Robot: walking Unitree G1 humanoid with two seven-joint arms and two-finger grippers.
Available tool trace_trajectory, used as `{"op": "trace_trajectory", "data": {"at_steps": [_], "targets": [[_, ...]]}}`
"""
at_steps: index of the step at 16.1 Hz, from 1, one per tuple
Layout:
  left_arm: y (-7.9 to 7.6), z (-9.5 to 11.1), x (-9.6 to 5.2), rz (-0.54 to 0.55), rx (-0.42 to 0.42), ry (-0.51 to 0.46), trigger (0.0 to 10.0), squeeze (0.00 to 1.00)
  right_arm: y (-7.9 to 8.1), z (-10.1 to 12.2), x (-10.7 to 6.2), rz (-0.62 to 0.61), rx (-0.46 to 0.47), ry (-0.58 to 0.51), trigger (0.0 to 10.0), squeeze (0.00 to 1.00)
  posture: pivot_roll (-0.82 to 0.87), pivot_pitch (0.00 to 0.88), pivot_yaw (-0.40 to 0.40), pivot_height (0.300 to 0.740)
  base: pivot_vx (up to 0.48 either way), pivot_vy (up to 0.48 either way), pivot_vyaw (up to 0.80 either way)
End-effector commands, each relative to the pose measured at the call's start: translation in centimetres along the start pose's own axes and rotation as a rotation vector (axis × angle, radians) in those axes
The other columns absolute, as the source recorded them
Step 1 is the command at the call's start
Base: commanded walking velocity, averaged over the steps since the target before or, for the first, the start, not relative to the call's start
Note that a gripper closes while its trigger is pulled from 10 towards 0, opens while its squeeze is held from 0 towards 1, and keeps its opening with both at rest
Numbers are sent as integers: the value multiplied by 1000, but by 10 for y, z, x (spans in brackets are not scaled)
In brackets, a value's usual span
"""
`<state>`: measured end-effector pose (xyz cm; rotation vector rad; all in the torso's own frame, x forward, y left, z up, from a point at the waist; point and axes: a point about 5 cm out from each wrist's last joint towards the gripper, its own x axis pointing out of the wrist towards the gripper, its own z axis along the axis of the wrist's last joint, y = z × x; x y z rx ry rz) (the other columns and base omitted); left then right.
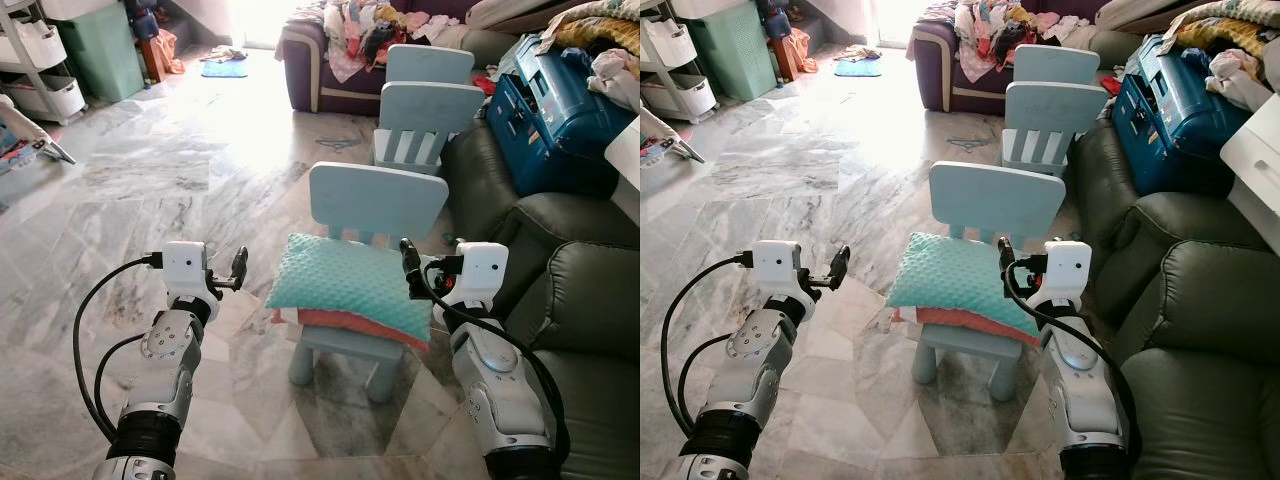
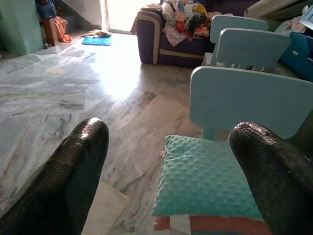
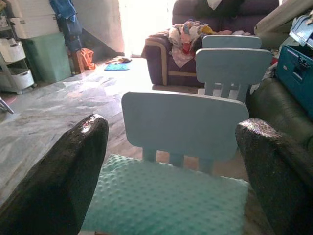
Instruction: Move the pillow to the sofa
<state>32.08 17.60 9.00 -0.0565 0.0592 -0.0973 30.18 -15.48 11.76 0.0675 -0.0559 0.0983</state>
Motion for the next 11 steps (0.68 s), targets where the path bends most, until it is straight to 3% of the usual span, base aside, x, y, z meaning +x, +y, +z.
{"op": "trace_trajectory", "data": {"at_steps": [1, 11], "targets": [[2, 2, -1, 4, 16, -7, 10000, 0, -3, 1, -1, -16, 5, -6, 10000, 0, -103, 58, -10, 740, 0, 0, 0], [1, 1, -2, 3, 22, -7, 10000, 0, -2, 1, -1, -14, 7, -5, 10000, 0, -103, 60, -10, 740, 0, 0, 0]]}}
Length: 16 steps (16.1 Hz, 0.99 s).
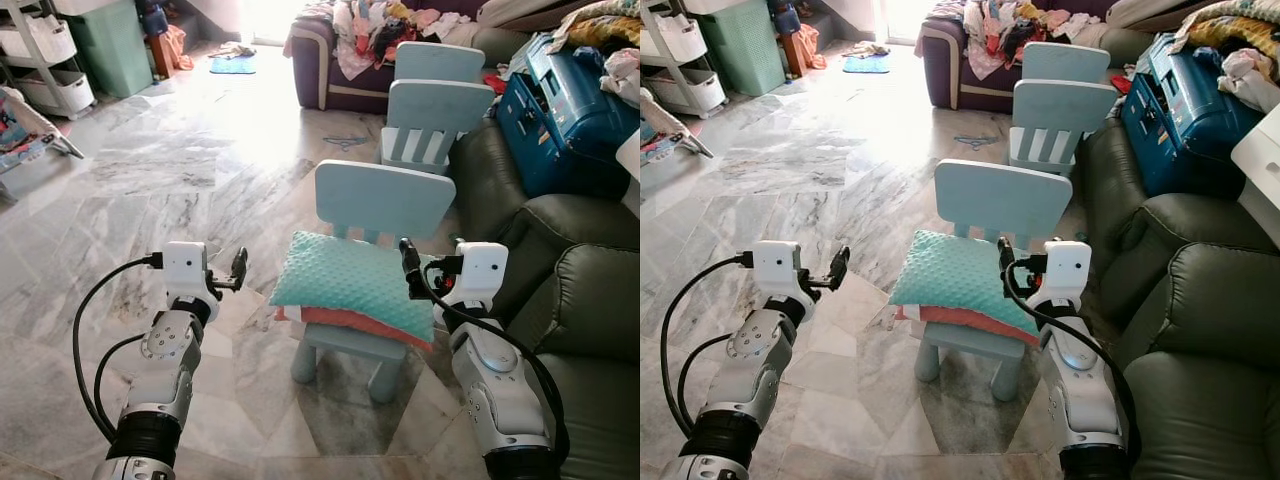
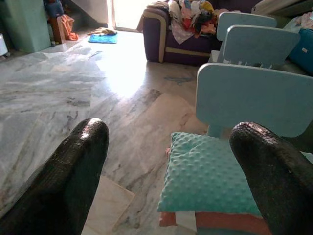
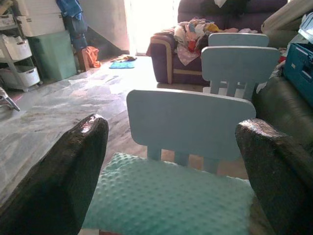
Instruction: Move the pillow to the sofa
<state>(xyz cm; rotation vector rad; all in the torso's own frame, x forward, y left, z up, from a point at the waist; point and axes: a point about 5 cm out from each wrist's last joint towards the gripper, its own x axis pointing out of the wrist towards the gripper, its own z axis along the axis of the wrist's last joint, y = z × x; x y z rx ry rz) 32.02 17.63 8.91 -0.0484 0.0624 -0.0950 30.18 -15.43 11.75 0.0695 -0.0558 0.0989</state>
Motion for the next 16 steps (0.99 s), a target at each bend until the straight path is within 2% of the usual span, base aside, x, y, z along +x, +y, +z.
{"op": "trace_trajectory", "data": {"at_steps": [1, 6, 12, 16], "targets": [[0, 2, -1, 1, 14, -11, 10000, 0, -3, 1, -1, -15, 5, -5, 10000, 0, -102, 60, -10, 740, 0, 0, 0], [-3, 3, 0, -28, 12, -13, 10000, 0, -9, 3, -2, -51, -6, -17, 10000, 0, -116, 57, 2, 740, 0, 0, 0], [-34, 10, 19, -157, 40, -9, 10000, 0, -43, 5, -22, -198, -39, -28, 10000, 0, -186, 51, 34, 740, 0, 0, 0], [-41, 10, 22, -177, 35, -8, 10000, 0, -49, 9, -23, -219, -50, -35, 10000, 0, -194, 48, 32, 740, 0, 0, 0]]}}
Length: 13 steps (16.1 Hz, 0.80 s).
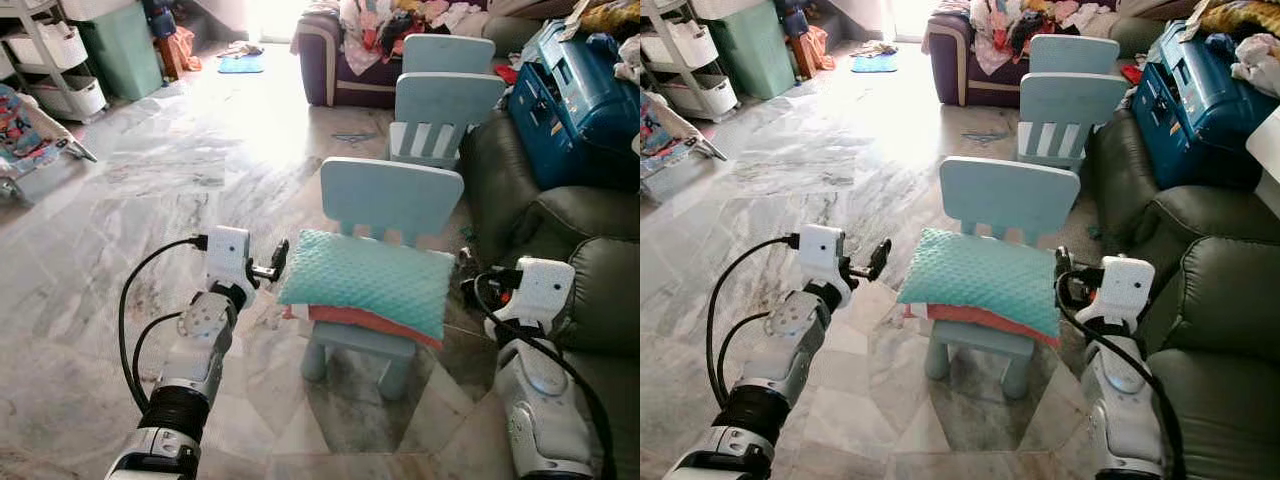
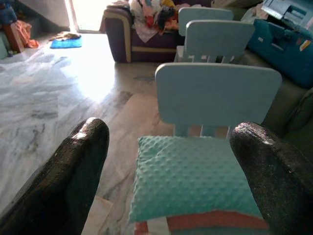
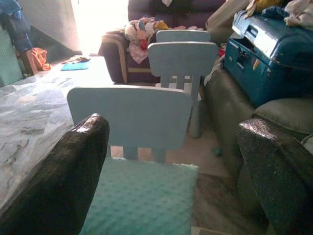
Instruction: Move the pillow to the sofa
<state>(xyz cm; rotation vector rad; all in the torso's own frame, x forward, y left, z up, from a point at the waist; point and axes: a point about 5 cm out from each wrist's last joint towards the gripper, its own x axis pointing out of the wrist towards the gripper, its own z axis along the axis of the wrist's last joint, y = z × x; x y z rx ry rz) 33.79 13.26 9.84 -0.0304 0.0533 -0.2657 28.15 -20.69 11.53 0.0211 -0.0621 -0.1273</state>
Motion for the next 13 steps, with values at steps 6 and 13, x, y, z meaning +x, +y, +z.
{"op": "trace_trajectory", "data": {"at_steps": [6, 13], "targets": [[11, -7, -6, 30, 9, 12, 10000, 0, 7, 8, 7, 31, 15, -12, 10000, 0, -181, 45, 18, 740, 0, 0, -400], [13, -6, -6, 47, -30, 11, 10000, 0, 10, 6, 8, 45, 17, -6, 10000, 0, -174, 48, 16, 740, 0, 0, -800]]}}
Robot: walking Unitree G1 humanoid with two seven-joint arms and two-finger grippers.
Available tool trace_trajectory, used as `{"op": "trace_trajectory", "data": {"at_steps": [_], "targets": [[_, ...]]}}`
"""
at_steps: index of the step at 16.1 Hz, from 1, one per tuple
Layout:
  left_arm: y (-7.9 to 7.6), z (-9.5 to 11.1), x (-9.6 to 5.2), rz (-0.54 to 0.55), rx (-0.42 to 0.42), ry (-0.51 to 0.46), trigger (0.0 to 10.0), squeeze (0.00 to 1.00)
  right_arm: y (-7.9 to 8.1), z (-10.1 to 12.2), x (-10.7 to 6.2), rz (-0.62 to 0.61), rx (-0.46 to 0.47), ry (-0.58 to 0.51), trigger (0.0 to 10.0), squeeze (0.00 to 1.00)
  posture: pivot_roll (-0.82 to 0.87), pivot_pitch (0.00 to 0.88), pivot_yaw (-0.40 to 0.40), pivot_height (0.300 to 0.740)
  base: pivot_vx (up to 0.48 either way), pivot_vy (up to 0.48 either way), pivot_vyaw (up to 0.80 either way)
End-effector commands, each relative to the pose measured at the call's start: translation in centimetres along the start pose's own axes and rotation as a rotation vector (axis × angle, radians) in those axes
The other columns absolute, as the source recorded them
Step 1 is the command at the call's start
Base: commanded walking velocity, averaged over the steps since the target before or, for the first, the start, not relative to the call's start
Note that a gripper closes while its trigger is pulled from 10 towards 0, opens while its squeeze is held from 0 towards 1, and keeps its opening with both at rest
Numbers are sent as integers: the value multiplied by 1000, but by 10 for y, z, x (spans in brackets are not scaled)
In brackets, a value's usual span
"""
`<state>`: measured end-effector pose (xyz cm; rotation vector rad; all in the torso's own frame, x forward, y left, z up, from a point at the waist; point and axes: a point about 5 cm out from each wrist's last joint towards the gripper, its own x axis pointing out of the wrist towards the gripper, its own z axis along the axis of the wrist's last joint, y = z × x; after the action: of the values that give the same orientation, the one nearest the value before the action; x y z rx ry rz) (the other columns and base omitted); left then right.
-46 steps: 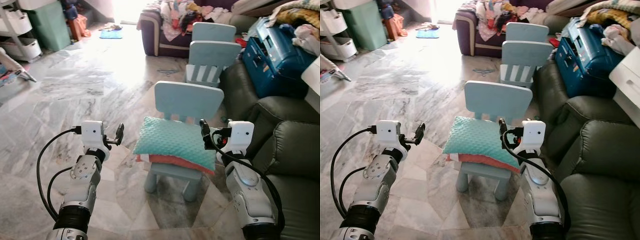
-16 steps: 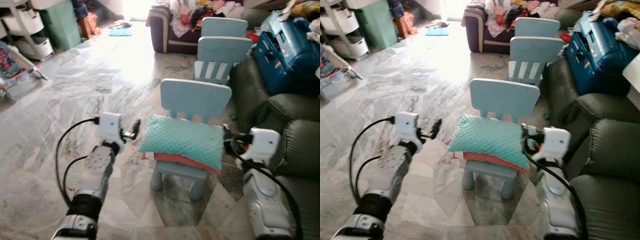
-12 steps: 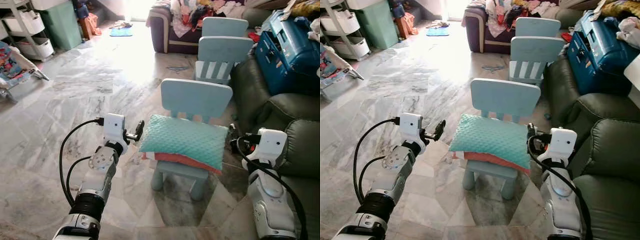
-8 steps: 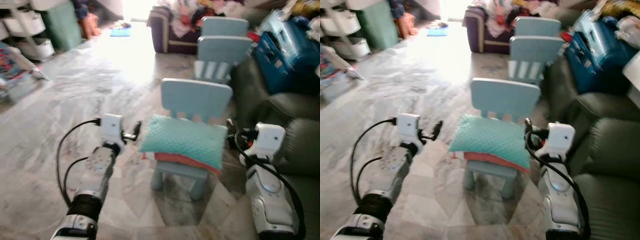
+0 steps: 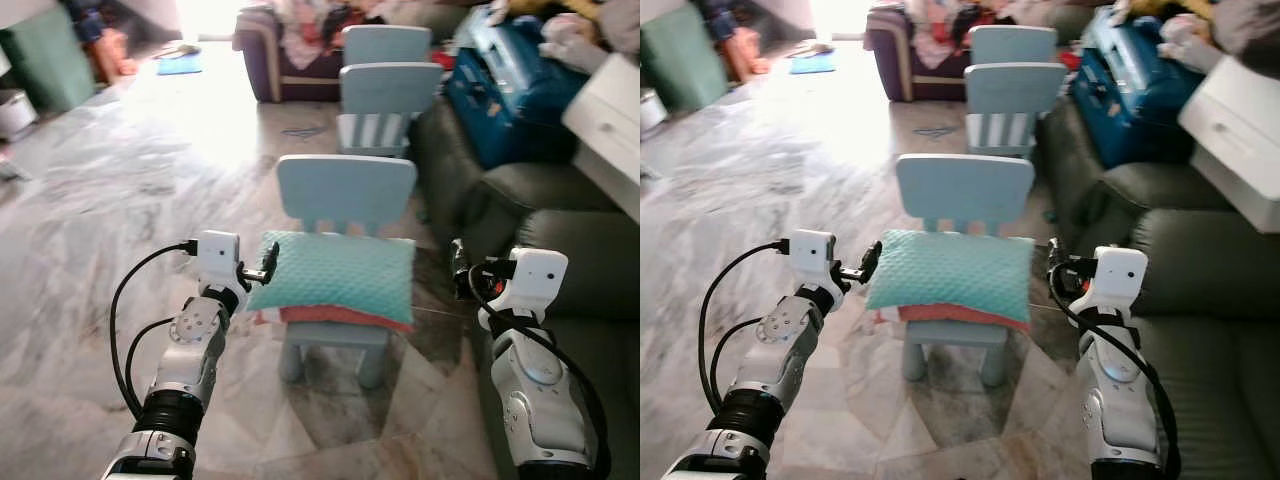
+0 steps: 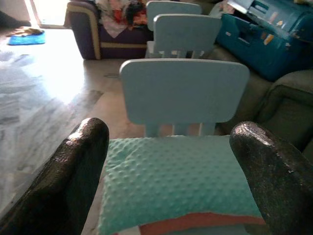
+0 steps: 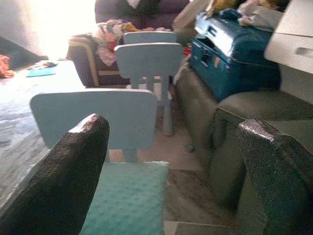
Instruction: Move the pillow to the sofa
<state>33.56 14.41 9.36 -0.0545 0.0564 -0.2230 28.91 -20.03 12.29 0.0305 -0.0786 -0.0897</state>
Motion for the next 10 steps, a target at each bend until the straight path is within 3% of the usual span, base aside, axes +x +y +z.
{"op": "trace_trajectory", "data": {"at_steps": [1, 10], "targets": [[3, -1, -1, 8, 3, 9, 10000, 0, 3, -1, 1, 10, 7, 11, 10000, 0, -172, 48, 14, 740, 0, 0, -800], [4, -2, -3, 7, -1, 11, 10000, 0, 7, -3, 2, 22, 13, 21, 10000, 0, -162, 55, 13, 740, 0, 0, -800]]}}
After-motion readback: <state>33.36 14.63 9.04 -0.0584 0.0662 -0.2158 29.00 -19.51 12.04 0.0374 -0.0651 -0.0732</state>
